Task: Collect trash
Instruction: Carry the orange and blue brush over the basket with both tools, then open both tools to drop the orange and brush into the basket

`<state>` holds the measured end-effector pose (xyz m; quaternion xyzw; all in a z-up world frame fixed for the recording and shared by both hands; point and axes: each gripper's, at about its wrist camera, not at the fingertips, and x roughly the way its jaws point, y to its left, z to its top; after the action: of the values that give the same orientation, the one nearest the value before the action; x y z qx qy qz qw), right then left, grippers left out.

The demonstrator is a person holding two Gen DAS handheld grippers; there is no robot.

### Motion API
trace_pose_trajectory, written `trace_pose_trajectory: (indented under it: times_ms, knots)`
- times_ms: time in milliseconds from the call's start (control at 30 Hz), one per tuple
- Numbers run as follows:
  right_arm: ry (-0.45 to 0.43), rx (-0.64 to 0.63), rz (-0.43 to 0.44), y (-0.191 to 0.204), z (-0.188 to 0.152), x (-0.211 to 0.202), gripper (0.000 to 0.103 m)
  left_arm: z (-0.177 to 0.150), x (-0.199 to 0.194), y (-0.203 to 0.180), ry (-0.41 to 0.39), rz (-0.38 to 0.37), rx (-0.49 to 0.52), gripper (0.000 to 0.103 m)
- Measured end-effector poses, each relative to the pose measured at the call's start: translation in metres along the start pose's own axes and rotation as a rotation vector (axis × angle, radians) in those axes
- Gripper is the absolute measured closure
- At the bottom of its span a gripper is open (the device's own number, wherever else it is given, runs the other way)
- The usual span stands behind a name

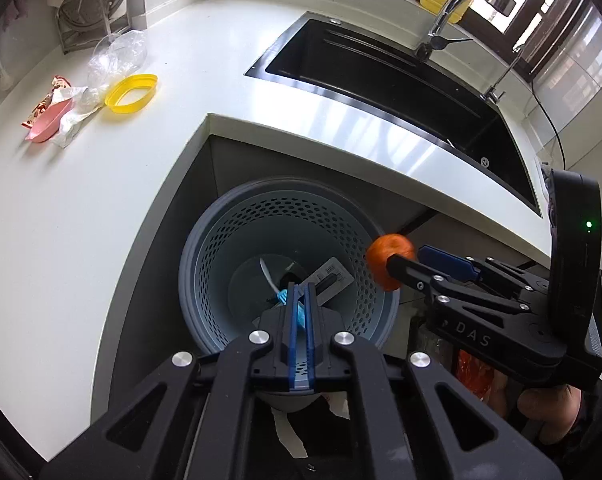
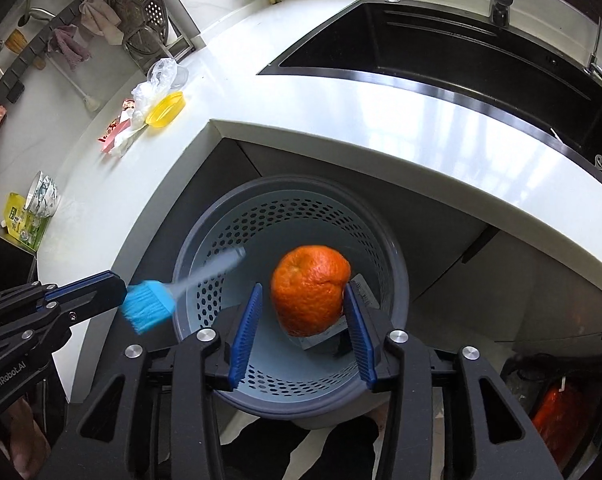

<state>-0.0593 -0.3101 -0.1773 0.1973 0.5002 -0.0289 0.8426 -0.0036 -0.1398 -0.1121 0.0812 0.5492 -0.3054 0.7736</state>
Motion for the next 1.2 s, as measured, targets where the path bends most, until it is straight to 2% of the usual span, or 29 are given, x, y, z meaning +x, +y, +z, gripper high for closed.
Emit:
trace_pose_trajectory:
  times_ms: [67,133,167,200,233,367,533,700,833,1200]
  knots:
    - [-0.002,0.006,0.003,-0.003,0.001,-0.003,0.052,0.0,-0.002,0.002,0.002,0.013,-0.011,0.096]
    - [-0.005,0.011,0.0,-0.006,0.001,-0.005,0.052,-0.001,-0.004,0.005,0.0,0.026,-0.029,0.077]
    - [-0.007,0.012,-0.001,-0.008,0.001,-0.007,0.052,-0.001,-0.005,0.006,-0.003,0.03,-0.042,0.07]
    - [-0.009,0.015,0.001,-0.009,0.002,-0.009,0.052,-0.002,-0.008,0.008,-0.011,0.03,-0.054,0.057]
    - [-0.012,0.017,0.004,-0.01,0.002,-0.011,0.052,-0.002,-0.01,0.008,-0.019,0.032,-0.06,0.053]
    - [-0.023,0.019,0.01,-0.012,0.002,-0.019,0.052,0.0,-0.018,0.007,-0.031,0.056,-0.067,0.051]
    - [-0.032,0.016,0.021,-0.012,0.003,-0.03,0.052,0.004,-0.028,0.008,-0.057,0.078,-0.083,0.045]
    - [-0.044,0.002,0.029,-0.011,0.004,-0.04,0.052,0.009,-0.042,0.009,-0.092,0.105,-0.091,0.045]
    - [-0.049,-0.014,0.036,-0.006,0.009,-0.044,0.052,0.011,-0.053,0.013,-0.127,0.121,-0.108,0.039]
    - [-0.055,-0.075,0.069,0.026,0.027,-0.042,0.051,0.011,-0.075,0.044,-0.173,0.153,-0.176,0.039]
